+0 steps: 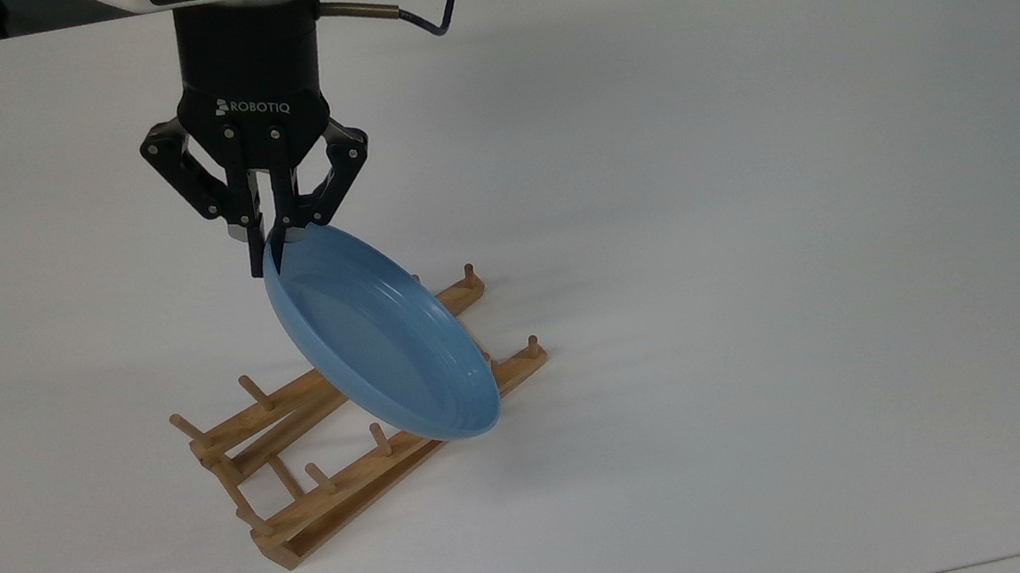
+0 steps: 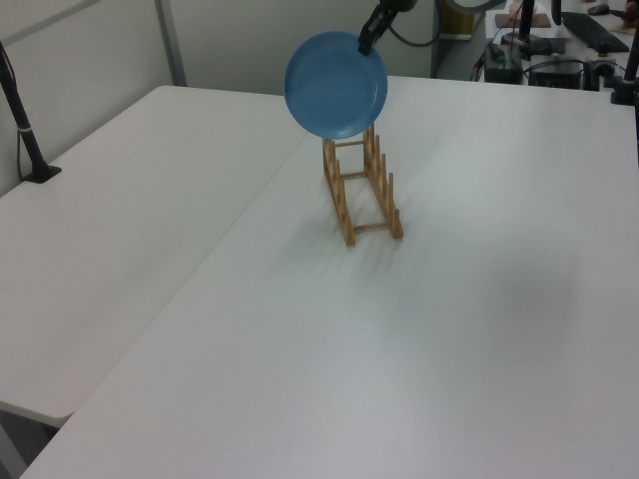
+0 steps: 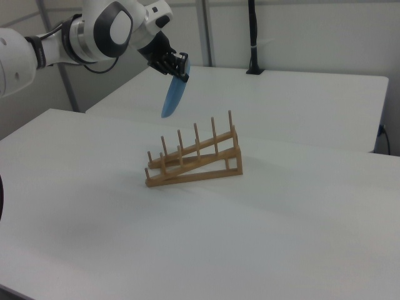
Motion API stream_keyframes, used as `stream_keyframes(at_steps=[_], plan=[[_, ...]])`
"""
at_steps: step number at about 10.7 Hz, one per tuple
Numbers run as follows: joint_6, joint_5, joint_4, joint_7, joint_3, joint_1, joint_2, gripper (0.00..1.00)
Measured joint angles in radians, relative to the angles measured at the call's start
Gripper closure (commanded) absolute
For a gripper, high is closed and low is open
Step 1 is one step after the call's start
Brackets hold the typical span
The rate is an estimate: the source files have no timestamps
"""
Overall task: Pick plate from plate rack
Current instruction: 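Lift the blue plate up and out of the wooden rack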
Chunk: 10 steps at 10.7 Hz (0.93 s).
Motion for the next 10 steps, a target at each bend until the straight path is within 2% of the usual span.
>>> stream_keyframes(at_steps=[3, 4, 7, 8, 10], plan=[[0.0, 0.0, 0.0, 0.0, 0.0, 0.0, 0.0, 1.0], [0.0, 0.112, -0.001, 0.001, -0.006, -0.008, 0.0, 1.0], [0.0, 0.113, -0.001, 0.0, -0.006, -0.009, 0.008, 1.0], [-0.038, 0.162, -0.001, -0.039, -0.015, -0.009, 0.007, 1.0], [-0.038, 0.162, -0.001, -0.039, -0.015, -0.009, 0.007, 1.0]])
